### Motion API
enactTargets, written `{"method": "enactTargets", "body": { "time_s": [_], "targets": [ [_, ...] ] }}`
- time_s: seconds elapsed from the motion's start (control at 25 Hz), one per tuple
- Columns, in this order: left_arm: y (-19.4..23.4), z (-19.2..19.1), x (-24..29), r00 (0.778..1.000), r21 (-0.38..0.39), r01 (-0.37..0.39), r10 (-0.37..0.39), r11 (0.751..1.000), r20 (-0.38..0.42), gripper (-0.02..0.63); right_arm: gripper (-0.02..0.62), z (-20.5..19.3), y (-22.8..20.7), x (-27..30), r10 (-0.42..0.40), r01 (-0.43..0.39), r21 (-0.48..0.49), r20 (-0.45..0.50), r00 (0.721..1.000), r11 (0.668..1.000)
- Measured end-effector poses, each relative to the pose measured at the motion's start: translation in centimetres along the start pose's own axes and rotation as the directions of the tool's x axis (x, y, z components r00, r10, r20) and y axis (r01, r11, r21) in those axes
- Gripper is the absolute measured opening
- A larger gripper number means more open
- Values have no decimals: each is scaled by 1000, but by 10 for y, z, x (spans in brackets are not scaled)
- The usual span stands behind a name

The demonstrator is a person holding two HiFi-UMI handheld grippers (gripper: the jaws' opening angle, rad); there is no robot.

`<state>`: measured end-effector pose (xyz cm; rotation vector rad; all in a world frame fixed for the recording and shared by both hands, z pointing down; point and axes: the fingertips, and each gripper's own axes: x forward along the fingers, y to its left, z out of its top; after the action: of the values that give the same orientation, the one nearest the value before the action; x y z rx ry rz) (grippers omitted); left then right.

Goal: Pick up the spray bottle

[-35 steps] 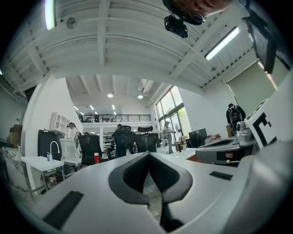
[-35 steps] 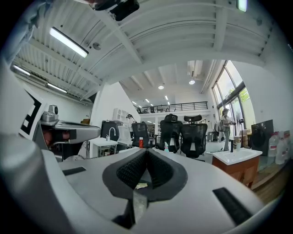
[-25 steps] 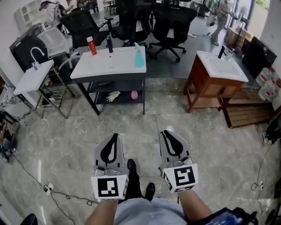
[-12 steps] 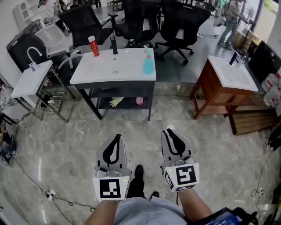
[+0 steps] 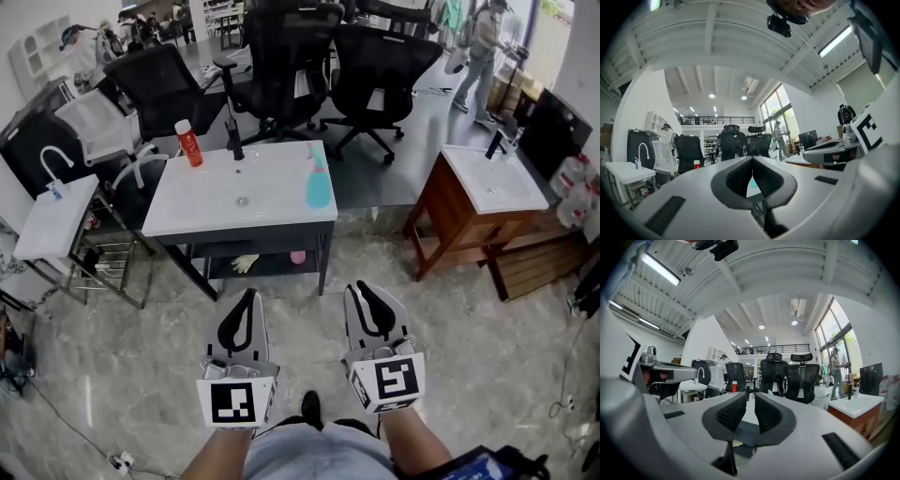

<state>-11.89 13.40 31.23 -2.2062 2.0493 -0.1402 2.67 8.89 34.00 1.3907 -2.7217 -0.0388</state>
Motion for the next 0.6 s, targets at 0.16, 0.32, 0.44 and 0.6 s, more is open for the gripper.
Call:
{"method": "enactTargets", "body": {
  "time_s": [0.16, 0.32, 0.44, 0.6],
  "targets": [
    [7, 6, 22, 999, -8, 33, -33, 999, 34, 18, 71, 5, -7, 14, -35, 35, -10, -1, 999, 999],
    [12, 1, 36, 998, -23, 53, -52, 998, 45, 18, 71, 0, -11, 25, -58, 58, -17, -10, 998, 998],
    [14, -9, 43, 998, -32, 64, -63, 997, 29, 18, 71, -6, -13, 33, -64, 63, -16, -24, 998, 998],
    [15, -14, 57, 997, -37, 72, -71, 997, 20, 18, 71, -7, -20, 44, -76, 76, -10, -31, 997, 997]
  ]
}}
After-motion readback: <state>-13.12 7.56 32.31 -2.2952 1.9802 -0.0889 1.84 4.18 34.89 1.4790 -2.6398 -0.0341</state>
